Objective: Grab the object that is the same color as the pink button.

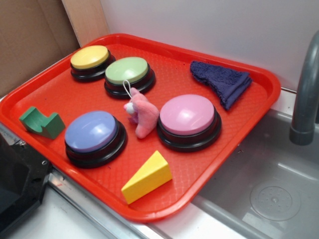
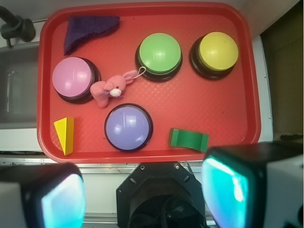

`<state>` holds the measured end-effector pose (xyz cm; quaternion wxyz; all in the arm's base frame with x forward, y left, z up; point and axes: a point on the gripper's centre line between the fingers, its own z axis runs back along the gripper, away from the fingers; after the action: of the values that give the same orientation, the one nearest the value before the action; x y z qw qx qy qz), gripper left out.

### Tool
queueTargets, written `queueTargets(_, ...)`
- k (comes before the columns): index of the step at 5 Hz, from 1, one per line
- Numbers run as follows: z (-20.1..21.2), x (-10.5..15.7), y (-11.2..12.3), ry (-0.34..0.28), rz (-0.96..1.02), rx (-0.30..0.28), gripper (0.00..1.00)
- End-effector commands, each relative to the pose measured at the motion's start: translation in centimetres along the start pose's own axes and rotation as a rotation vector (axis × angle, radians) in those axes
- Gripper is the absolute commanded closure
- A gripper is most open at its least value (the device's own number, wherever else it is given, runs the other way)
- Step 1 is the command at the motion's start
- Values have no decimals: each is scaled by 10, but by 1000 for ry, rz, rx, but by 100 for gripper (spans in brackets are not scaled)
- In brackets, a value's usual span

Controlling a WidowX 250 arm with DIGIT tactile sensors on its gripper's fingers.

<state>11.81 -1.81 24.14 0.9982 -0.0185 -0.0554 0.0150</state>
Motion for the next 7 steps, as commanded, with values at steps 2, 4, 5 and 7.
queueTargets(2, -15, 8, -6, 1, 145, -24, 0)
queueTargets(4, -75, 46, -4, 49, 626, -47, 0)
queueTargets(5, -104, 64, -1, 25, 878, -87, 0)
queueTargets(7, -159, 90, -15, -86, 961, -3, 0)
